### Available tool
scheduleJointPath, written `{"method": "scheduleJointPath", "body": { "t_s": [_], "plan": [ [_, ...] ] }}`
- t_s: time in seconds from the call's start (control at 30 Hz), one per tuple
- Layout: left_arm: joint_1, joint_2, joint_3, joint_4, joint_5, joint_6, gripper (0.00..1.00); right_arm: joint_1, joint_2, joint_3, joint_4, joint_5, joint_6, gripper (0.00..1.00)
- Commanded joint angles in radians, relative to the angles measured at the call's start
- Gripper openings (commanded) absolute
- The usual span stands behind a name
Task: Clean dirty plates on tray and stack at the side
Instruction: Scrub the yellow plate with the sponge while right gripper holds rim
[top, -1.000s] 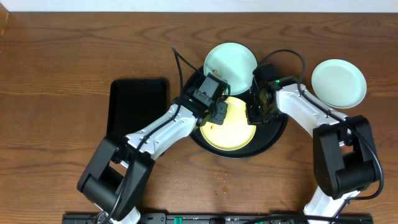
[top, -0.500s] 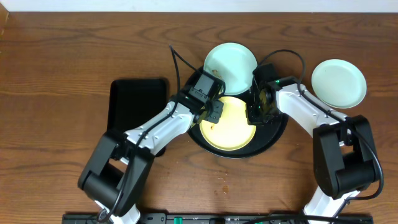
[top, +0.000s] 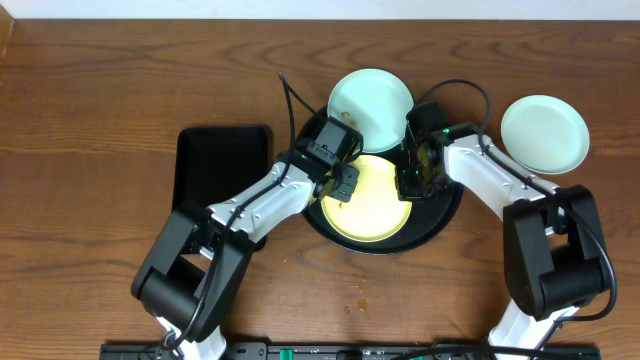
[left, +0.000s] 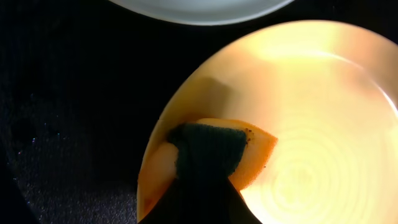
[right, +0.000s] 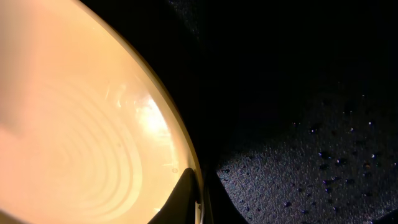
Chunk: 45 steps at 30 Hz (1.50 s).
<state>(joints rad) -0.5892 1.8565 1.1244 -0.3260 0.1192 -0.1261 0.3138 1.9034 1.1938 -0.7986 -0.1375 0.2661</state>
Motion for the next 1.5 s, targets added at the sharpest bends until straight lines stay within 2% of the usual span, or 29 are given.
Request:
{"method": "scheduleJointPath", "body": {
  "t_s": [0.0, 0.23, 0.87, 1.1, 1.37, 1.47],
  "plan": [
    [0.006, 0.045, -0.008, -0.036, 0.035, 0.040, 0.08, -0.005, -0.006, -0.018, -0.005, 0.036, -0.006, 0.03],
    [0.006, 0.093, -0.008, -0.051, 0.126, 0.044, 0.08, -0.005, -0.006, -0.018, -0.005, 0.036, -0.006, 0.04],
    [0.005, 0.106, -0.008, -0.172, 0.136, 0.074, 0.08, -0.005, -0.006, -0.018, -0.005, 0.036, -0.006, 0.04],
    [0.005, 0.106, -0.008, -0.197, 0.217, 0.073, 0.08, -0.005, -0.006, -0.018, -0.005, 0.036, -0.006, 0.04],
    [0.005, 0.106, -0.008, -0.237, 0.230, 0.073, 0.08, -0.005, -0.006, -0.018, -0.005, 0.036, -0.006, 0.04],
    [0.006, 0.106, -0.008, -0.241, 0.288, 0.073, 0.08, -0.005, -0.006, -0.018, -0.005, 0.036, -0.006, 0.05]
  ]
}}
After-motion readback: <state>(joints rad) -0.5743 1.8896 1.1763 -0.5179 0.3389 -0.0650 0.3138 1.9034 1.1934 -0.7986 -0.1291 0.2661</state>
